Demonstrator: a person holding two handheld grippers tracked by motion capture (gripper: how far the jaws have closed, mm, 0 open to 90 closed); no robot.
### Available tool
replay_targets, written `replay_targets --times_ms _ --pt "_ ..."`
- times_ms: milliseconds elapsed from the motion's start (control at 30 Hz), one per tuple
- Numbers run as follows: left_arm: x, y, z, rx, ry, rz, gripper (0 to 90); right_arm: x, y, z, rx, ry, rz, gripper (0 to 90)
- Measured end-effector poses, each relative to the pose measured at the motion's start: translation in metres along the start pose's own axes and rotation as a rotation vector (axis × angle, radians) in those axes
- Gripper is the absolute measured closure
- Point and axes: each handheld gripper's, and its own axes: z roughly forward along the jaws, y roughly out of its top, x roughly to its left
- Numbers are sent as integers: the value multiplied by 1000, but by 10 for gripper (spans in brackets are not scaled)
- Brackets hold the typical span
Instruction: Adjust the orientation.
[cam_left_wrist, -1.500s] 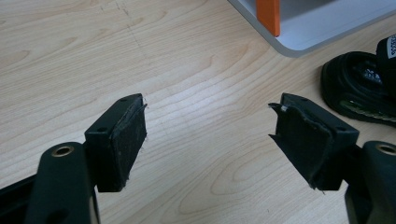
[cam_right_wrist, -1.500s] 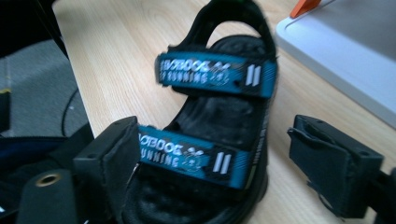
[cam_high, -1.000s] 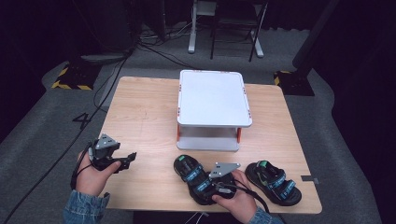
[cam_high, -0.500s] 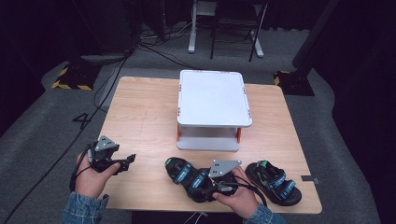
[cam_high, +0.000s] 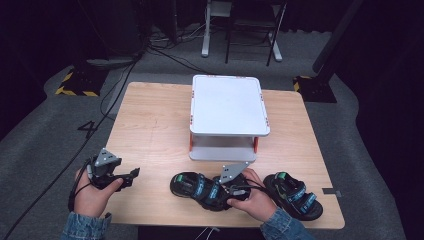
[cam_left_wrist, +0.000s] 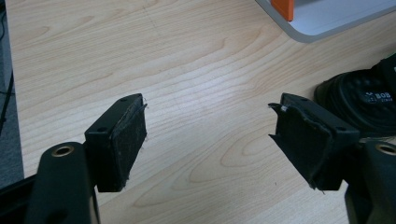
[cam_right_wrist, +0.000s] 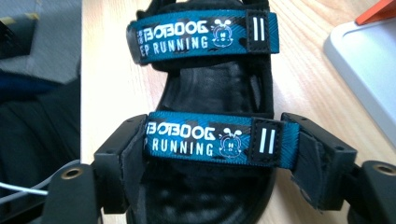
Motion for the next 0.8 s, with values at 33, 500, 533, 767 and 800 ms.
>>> replay_targets --times_ms 33,500,533,767,800 --pt "-1 0 0 -1 0 -2 253 -1 1 -1 6 -22 -4 269" --pt "-3 2 2 3 -10 11 254 -19 -8 -26 20 -318 50 337" --pt "-4 2 3 1 -12 13 254 -22 -11 -26 24 -342 64 339" --pt "-8 4 7 10 -25 26 254 -32 -22 -27 -3 -361 149 338" --pt "-8 4 7 10 -25 26 255 -30 -20 -28 -14 -355 150 334"
